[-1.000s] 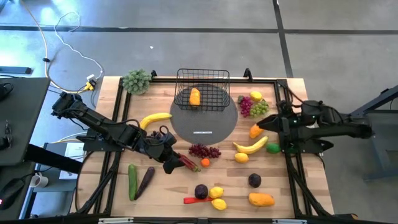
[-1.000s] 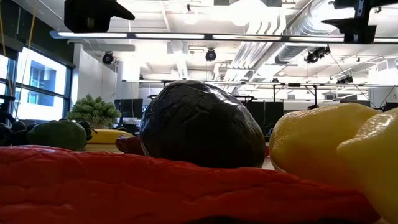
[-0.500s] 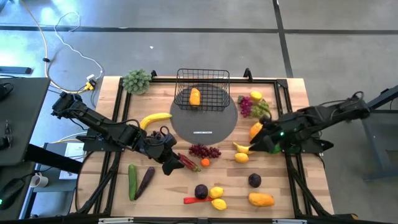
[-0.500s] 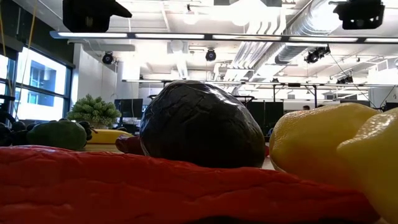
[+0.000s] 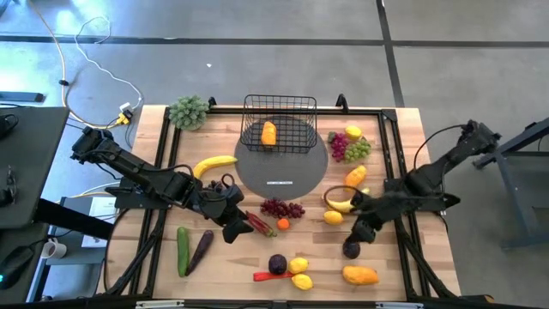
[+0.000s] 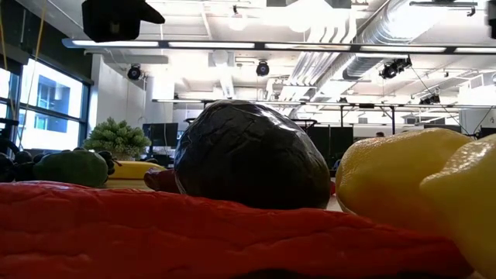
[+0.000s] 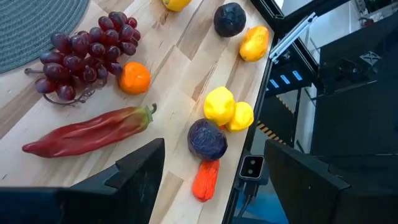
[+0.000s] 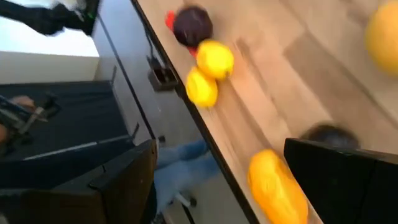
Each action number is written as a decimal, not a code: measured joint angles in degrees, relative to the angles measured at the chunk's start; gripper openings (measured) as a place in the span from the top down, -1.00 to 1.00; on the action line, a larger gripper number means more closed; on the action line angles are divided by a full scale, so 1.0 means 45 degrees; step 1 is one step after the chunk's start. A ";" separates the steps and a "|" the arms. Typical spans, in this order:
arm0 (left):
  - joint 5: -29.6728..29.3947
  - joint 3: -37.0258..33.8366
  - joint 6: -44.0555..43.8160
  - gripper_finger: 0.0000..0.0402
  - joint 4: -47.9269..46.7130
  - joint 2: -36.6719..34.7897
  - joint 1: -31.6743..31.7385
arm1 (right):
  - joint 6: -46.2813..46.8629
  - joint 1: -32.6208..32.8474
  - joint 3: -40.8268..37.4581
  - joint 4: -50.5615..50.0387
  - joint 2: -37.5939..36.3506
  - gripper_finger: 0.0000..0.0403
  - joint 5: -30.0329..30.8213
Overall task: Build produce basket
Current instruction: Put the bottom yellow mango into the black wire basket
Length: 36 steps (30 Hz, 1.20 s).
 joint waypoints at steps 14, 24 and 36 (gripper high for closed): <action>-0.0011 0.0000 0.0432 -0.31 -0.0034 0.0000 0.0000 | 0.0987 0.2840 0.0000 0.1685 0.2186 -0.66 0.1179; -0.0011 0.0000 0.0108 -0.31 -0.0403 0.0000 0.0000 | 0.1224 0.4280 0.0000 0.1832 0.4089 -0.66 0.1289; 0.0070 0.0000 0.0189 -0.31 -0.0413 0.0000 -0.0003 | 0.1220 0.4638 0.0000 0.1823 0.5464 -0.66 0.1073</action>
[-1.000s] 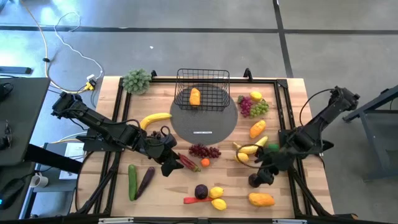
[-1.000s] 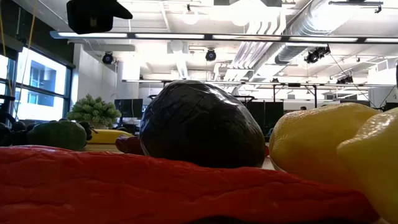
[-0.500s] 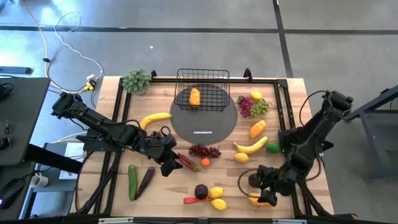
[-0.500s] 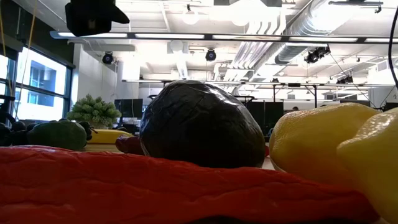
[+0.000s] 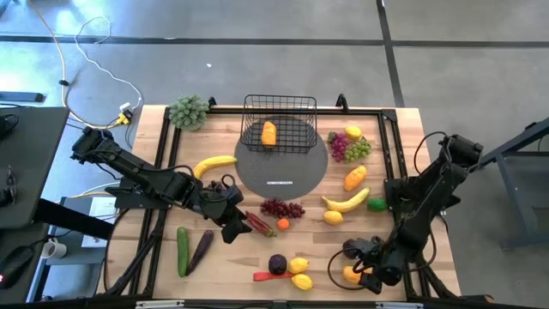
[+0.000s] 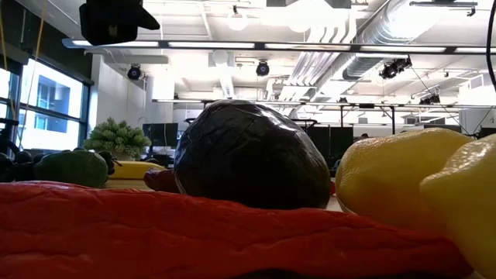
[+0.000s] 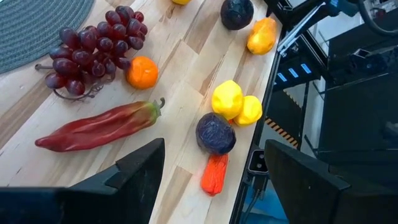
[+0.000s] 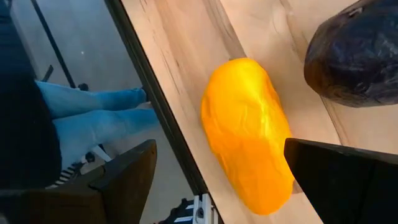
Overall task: Build produce basket
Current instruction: Put the bottom yellow mango into the black wire basket
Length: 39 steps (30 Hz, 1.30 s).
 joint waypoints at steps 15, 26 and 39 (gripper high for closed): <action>-0.0004 0.0000 0.0002 -0.31 -0.0008 0.0000 0.0001 | -0.0001 -0.0005 0.0000 -0.0220 0.1207 -0.66 -0.0111; -0.0013 0.0000 0.0005 -0.31 -0.0238 0.0000 0.0003 | -0.0146 -0.0005 -0.0005 -0.0302 0.2221 -0.64 -0.1152; -0.0047 0.0000 0.0142 -0.31 -0.0238 0.0000 0.0193 | -0.0335 -0.0005 -0.0005 0.0772 0.2240 0.05 -0.2274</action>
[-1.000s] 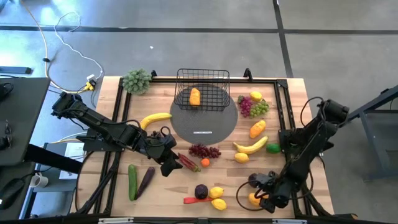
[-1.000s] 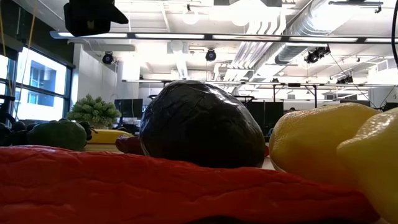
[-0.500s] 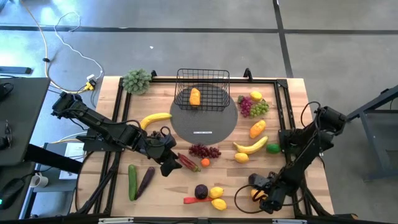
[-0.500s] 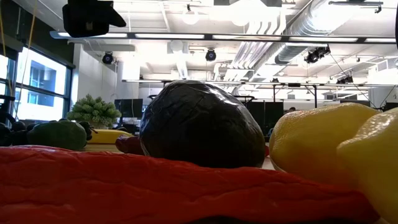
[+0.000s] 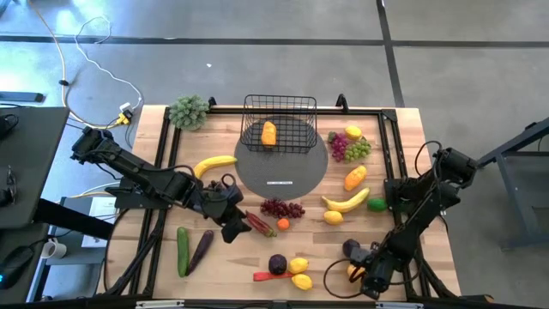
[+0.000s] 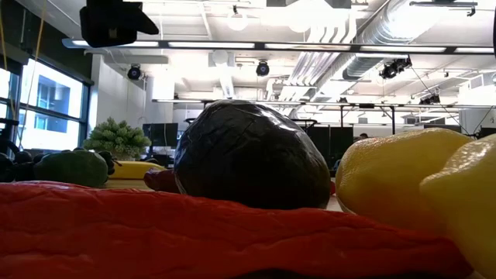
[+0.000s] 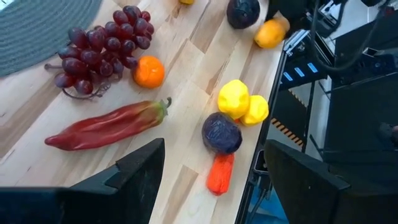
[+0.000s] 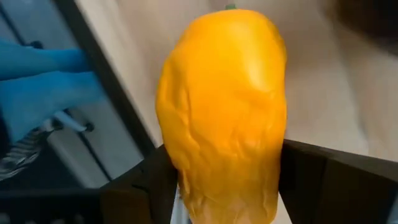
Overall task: Build produce basket
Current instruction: Put the bottom yellow mango into the black wire basket
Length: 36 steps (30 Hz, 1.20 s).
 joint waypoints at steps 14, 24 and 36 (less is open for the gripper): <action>-0.0808 -0.0005 0.1201 -0.31 -0.0012 0.0000 0.0868 | 0.0063 -0.0124 0.2783 -0.1202 -0.0019 0.02 0.1666; -0.1749 -0.0005 0.1855 -0.31 -0.1463 0.0000 0.1724 | -0.0477 -0.1617 0.4059 -0.2243 -0.0029 0.02 0.3673; -0.2828 -0.0005 0.2257 -0.31 -0.2108 0.0000 0.2749 | -0.3207 -0.5028 0.4153 -0.1194 -0.0029 0.02 0.5207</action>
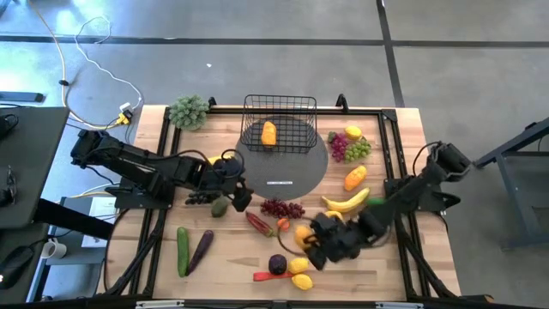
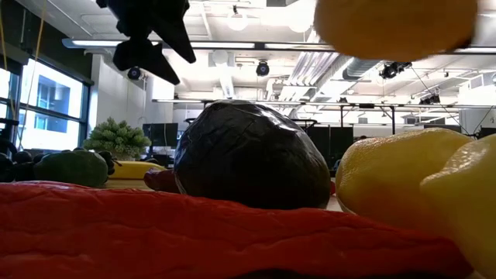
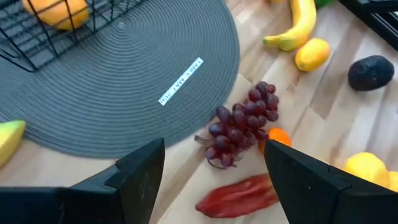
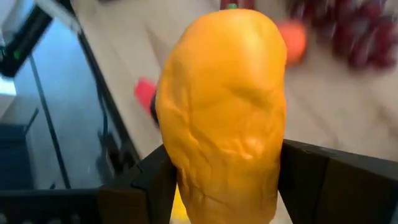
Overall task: Build produce basket
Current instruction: Put the bottom yellow mango into the black wire basket
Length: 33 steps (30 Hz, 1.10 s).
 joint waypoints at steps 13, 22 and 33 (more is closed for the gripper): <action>-0.1552 0.0000 0.1187 -0.31 -0.0187 0.0000 0.1174 | -0.3930 -0.3929 0.0000 0.2300 0.0000 0.02 0.0011; -0.1935 0.0000 0.2964 -0.31 -0.0187 0.0000 0.2524 | -0.6573 -0.6569 0.0000 0.4710 0.0000 0.02 0.0001; -0.2151 0.0000 0.4175 -0.31 -0.0180 0.0000 0.4228 | -0.8333 -0.9567 0.0000 0.6135 0.0000 0.02 -0.0678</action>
